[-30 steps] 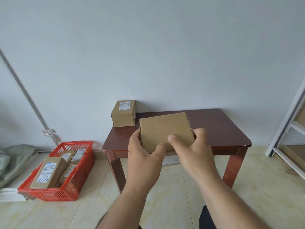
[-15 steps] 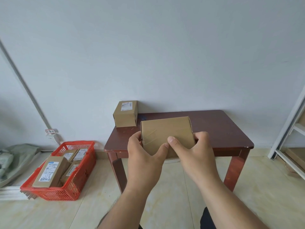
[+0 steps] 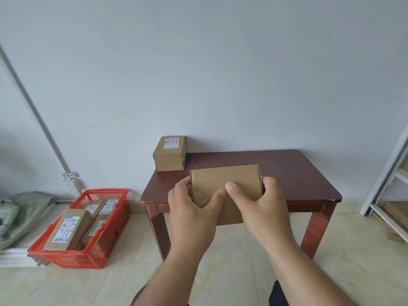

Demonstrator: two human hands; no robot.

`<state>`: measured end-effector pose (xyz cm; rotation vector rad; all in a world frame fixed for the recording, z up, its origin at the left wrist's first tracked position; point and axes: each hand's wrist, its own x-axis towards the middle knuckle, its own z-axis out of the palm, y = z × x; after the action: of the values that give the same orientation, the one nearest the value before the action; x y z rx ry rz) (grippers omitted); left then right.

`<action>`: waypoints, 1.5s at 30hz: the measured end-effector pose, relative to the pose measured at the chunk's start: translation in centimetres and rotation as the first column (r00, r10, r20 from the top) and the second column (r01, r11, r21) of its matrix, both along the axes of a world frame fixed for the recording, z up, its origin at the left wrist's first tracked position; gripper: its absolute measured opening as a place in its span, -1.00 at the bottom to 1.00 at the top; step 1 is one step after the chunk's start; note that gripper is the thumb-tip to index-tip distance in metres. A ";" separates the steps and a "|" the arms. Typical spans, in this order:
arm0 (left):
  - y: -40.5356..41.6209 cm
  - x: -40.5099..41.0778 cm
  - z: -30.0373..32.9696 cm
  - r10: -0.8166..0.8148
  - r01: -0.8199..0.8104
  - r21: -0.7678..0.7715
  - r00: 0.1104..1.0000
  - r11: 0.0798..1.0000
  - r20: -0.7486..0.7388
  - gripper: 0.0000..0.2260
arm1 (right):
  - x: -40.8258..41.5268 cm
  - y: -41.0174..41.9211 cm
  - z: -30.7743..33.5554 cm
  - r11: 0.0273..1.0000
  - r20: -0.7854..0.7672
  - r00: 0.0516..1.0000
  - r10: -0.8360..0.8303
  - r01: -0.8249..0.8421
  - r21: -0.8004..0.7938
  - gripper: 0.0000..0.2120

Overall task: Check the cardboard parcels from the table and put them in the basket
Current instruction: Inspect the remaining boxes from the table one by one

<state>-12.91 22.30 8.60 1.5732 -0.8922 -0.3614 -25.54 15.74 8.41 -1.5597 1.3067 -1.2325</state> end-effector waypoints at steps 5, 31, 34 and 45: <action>-0.3 0.5 0.6 0.026 -0.027 -0.014 0.999 1.000 -0.029 -0.51 | 0.1 0.7 -0.5 1.000 -0.028 0.999 0.025 -0.026 -0.014 -0.50; 0.4 -0.5 -0.2 -0.033 0.031 -0.023 0.995 0.999 -0.094 -0.55 | 0.5 1.4 0.1 0.986 0.121 0.993 -0.001 -0.019 0.165 -0.50; 0.0 0.0 0.0 -0.065 0.064 -0.010 0.992 0.998 -0.110 -0.57 | 0.8 1.7 -0.4 0.983 0.191 0.982 0.005 -0.040 0.182 -0.56; 0.5 -0.2 -1.6 -0.070 0.066 -0.031 0.986 0.997 -0.149 -0.39 | 1.0 1.4 -1.8 0.996 0.132 0.991 0.018 -0.029 0.084 -0.31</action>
<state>-13.09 22.78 7.00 1.4736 -0.8323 -0.5085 -24.58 17.17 6.64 -1.4055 1.2374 -1.2265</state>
